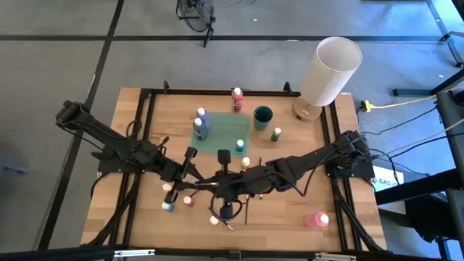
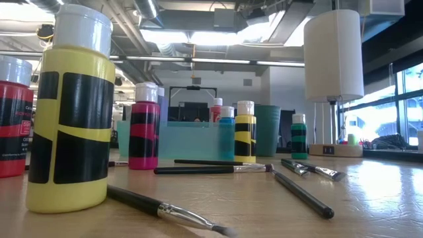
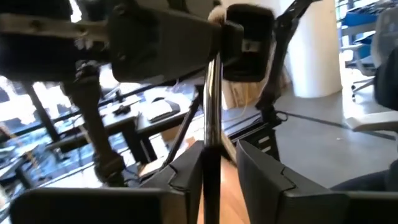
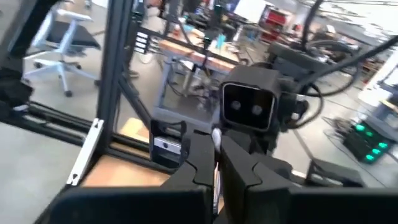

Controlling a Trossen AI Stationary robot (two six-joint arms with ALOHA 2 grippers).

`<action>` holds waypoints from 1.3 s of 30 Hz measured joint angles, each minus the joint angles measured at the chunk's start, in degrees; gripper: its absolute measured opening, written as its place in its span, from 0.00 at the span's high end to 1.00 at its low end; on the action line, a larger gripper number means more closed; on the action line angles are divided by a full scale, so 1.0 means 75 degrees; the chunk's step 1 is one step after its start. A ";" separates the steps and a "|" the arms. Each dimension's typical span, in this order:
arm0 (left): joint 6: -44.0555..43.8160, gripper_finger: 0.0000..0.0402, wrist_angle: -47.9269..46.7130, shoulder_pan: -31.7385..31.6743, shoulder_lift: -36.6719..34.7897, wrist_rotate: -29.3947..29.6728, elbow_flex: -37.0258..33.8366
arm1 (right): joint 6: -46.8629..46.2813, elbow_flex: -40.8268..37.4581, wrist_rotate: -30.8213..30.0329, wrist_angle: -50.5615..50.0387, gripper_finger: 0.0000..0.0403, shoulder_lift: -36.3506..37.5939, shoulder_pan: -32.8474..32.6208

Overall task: Pick & Place Paint Supplies
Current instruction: Put the black paint brush into the dark green cup

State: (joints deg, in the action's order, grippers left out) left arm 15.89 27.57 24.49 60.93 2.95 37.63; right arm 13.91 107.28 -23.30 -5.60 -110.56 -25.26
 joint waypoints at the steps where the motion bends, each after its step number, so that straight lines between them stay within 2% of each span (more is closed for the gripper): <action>1: -0.0005 0.75 -0.0128 0.0000 -0.0080 0.0138 0.0000 | -0.0001 0.0000 -0.0279 -0.0045 0.98 0.0025 -0.0050; 7: -0.0046 0.70 -0.1580 0.0023 -0.0823 0.1149 0.0000 | -0.0446 0.0000 -0.2195 -0.1038 0.98 0.0221 -0.0425; 10: -0.0360 0.69 -0.2541 0.0020 -0.1291 0.1569 0.0000 | -0.1516 0.0002 -0.3493 -0.2519 0.98 0.0280 -0.0595; 12: -0.0614 0.69 -0.3097 0.0020 -0.1572 0.1829 0.0000 | -0.2542 -0.0004 -0.3959 -0.3739 0.98 0.0315 -0.0640; 17: -0.1118 0.69 -0.4155 0.0020 -0.2077 0.2346 0.0000 | -0.4869 -0.0003 -0.4288 -0.6143 0.98 0.0411 -0.0638; 23: -0.1424 0.70 -0.4948 0.0020 -0.2201 0.2643 0.0000 | -0.6214 -0.0003 -0.5071 -0.7845 0.98 0.0411 -0.0620; 32: -0.1518 0.70 -0.5336 0.0020 -0.2181 0.2741 0.0000 | -0.9087 -0.0003 -0.5478 -1.1219 0.98 0.0411 -0.0197; 39: -0.2091 0.70 -0.5879 0.0020 -0.2181 0.2746 0.0000 | -0.9367 -0.0608 -0.5266 -1.1267 0.98 0.0552 -0.0014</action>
State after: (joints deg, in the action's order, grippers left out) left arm 0.21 -16.53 24.64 44.58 23.55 37.63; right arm -56.34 102.72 -62.79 -90.10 -106.42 -25.36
